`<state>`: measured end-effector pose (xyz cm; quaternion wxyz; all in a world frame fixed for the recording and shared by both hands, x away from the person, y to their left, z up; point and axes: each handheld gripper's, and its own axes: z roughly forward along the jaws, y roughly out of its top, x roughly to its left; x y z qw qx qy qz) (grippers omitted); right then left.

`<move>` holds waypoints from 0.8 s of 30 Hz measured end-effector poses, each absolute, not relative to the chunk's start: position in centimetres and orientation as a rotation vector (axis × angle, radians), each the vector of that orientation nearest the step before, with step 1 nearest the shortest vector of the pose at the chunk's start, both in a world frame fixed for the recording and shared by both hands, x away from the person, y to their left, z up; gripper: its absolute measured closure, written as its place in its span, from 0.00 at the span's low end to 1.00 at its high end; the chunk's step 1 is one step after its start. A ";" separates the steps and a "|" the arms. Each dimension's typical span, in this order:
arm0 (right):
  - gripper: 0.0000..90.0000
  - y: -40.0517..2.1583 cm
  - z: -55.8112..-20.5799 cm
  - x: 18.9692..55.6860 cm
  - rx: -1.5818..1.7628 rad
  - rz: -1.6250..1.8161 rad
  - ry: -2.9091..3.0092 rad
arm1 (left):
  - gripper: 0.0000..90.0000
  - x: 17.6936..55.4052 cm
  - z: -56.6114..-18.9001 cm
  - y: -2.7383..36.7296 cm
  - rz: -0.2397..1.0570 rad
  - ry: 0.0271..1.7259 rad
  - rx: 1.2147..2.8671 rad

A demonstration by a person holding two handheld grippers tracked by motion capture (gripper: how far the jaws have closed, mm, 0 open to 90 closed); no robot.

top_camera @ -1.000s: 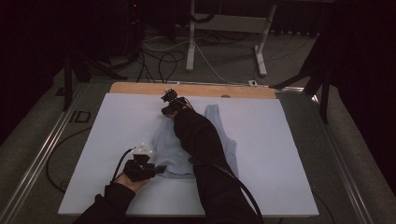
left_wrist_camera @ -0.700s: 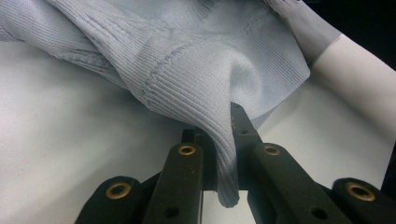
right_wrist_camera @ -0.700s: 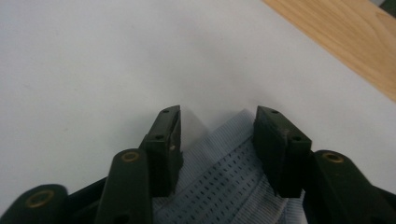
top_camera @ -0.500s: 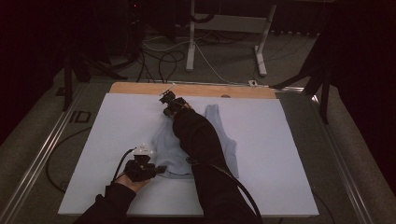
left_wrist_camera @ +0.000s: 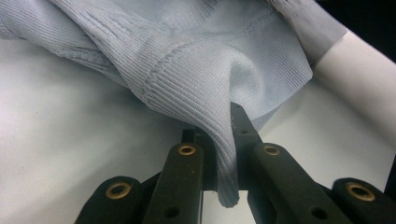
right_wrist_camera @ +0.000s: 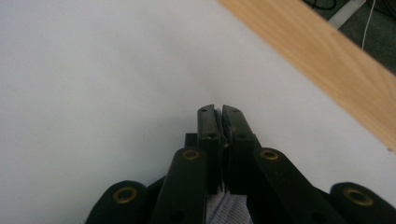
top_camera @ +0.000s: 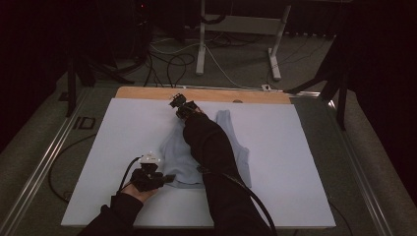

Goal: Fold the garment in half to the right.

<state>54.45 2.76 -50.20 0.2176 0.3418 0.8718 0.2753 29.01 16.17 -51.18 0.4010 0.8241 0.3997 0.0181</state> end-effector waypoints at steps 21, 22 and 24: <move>0.98 0.8 -46.0 53.7 0.894 0.872 2.376 | 0.96 28.6 -50.4 15.7 0.071 0.990 2.080; 0.98 0.8 -46.0 53.7 0.894 0.872 2.376 | 0.96 28.6 -50.4 15.7 0.071 0.990 2.080; 0.98 0.3 -45.0 53.6 0.893 0.887 2.364 | 0.96 28.6 -50.1 15.6 0.077 0.979 2.080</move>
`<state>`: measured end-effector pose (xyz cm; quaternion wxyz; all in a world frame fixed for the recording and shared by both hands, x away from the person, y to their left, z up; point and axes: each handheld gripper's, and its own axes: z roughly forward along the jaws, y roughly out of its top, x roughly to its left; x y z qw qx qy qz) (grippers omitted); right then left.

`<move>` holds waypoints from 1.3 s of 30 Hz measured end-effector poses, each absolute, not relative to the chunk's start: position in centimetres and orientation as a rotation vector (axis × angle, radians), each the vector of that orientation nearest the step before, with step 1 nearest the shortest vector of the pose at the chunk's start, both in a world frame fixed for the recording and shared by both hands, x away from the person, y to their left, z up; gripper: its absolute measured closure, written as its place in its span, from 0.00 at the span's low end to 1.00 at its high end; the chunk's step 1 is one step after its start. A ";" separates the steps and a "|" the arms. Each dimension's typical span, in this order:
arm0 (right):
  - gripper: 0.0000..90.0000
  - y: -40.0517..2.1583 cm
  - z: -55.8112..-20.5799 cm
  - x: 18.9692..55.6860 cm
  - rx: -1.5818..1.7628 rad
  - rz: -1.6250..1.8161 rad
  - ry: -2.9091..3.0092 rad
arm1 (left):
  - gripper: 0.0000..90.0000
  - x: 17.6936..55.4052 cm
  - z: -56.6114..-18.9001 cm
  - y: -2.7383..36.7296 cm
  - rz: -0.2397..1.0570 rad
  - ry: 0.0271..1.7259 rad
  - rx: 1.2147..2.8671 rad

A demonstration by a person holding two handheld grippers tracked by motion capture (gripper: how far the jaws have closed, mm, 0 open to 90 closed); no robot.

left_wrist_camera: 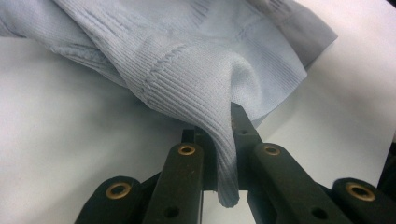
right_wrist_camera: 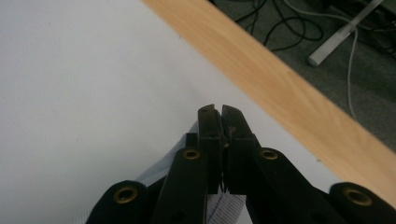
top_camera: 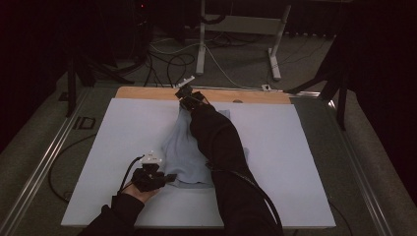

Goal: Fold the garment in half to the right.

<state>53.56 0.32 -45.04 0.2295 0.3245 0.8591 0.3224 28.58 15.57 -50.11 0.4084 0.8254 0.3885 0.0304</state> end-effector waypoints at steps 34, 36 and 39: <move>0.98 -9.7 -41.5 51.6 0.966 1.050 2.266 | 0.96 28.3 -45.3 7.4 0.116 0.743 2.176; 0.98 -10.4 -41.6 51.7 0.974 1.054 2.265 | 0.96 28.4 -45.2 6.8 0.114 0.734 2.181; 0.98 -11.2 -41.9 51.7 0.988 1.059 2.257 | 0.96 28.6 -45.2 5.9 0.106 0.717 2.191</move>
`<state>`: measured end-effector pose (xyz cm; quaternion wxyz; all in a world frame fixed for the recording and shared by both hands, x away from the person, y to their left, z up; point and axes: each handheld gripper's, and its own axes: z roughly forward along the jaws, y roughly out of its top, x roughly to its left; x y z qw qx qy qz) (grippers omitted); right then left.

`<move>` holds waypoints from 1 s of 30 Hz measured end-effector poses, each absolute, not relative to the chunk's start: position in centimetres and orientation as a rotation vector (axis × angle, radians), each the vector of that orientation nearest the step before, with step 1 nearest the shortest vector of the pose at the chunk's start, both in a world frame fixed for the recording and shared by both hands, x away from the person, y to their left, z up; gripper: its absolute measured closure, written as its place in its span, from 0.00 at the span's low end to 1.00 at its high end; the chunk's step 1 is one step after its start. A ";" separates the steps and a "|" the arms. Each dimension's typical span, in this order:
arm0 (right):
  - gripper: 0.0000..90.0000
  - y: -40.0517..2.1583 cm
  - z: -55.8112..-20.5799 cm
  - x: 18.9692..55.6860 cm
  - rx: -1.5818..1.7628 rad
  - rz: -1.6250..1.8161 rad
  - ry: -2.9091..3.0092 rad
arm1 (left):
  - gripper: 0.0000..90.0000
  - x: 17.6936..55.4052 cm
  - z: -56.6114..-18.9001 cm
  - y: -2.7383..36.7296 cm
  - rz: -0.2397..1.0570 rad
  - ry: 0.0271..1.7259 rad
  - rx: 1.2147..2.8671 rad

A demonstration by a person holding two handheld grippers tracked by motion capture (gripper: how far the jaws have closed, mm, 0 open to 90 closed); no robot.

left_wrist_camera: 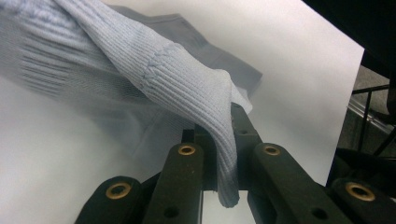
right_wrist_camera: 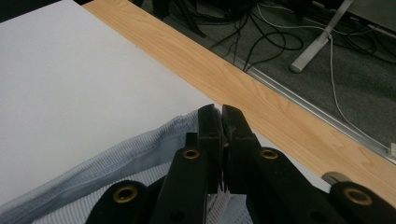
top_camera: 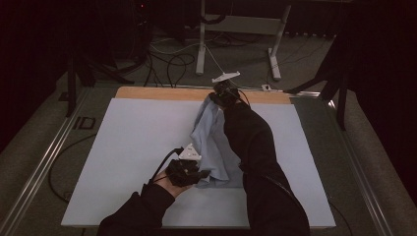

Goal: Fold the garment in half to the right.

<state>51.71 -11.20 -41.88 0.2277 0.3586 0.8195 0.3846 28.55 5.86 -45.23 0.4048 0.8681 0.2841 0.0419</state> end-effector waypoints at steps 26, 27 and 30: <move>0.97 -15.4 -45.3 52.9 1.047 1.085 2.261 | 0.96 30.2 -47.3 -2.0 0.058 0.675 2.259; 0.97 -15.6 -46.0 53.2 1.061 1.080 2.274 | 0.96 30.3 -47.5 -2.6 0.055 0.678 2.269; 0.97 -15.8 -46.5 53.5 1.071 1.075 2.304 | 0.96 30.5 -47.7 -3.2 0.051 0.677 2.279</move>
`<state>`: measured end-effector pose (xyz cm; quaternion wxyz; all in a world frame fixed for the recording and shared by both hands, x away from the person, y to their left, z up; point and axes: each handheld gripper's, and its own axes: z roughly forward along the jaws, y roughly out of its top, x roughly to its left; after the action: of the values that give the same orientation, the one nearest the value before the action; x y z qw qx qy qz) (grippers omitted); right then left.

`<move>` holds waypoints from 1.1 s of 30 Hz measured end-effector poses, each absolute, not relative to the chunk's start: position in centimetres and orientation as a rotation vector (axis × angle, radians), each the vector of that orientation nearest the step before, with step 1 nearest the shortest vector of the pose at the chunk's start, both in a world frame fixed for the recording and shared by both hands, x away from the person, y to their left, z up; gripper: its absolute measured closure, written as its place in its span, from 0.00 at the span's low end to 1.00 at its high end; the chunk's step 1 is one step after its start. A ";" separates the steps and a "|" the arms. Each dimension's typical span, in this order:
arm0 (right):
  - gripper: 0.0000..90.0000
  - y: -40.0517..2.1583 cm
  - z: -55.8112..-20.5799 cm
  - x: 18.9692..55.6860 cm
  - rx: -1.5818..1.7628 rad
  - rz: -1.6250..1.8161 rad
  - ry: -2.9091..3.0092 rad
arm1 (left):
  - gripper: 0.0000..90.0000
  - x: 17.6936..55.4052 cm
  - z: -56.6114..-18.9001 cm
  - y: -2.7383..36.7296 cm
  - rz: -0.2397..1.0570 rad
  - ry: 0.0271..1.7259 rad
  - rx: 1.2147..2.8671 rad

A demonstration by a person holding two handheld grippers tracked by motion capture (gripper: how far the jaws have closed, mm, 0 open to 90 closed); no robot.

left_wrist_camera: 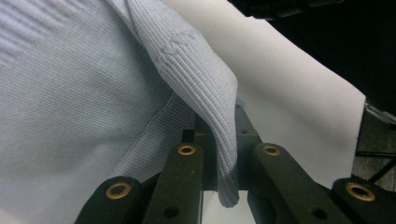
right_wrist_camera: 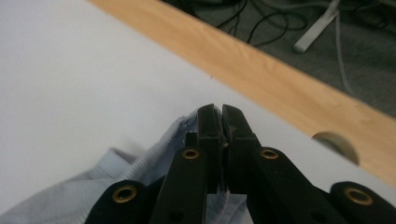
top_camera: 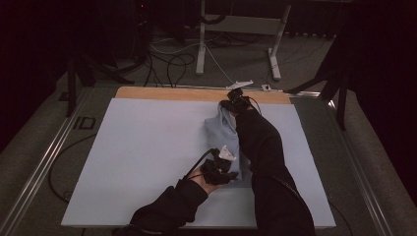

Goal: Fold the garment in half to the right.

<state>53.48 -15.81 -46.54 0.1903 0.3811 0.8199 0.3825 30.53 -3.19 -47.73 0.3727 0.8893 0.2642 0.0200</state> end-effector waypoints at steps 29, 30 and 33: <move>0.32 -21.6 -45.4 50.9 1.204 1.101 2.317 | 0.85 31.6 -50.4 -6.5 0.025 0.703 2.297; 0.30 -21.6 -45.4 50.7 1.207 1.099 2.320 | 0.83 31.5 -50.4 -6.6 0.022 0.685 2.298; 0.26 -21.7 -45.2 50.3 1.210 1.115 2.314 | 0.74 30.9 -50.2 -7.3 -0.028 0.621 2.309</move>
<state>50.30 -21.66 -45.25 0.1502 0.4213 0.8057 0.3882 30.93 -7.31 -50.25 0.3662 0.8985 0.2417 -0.0110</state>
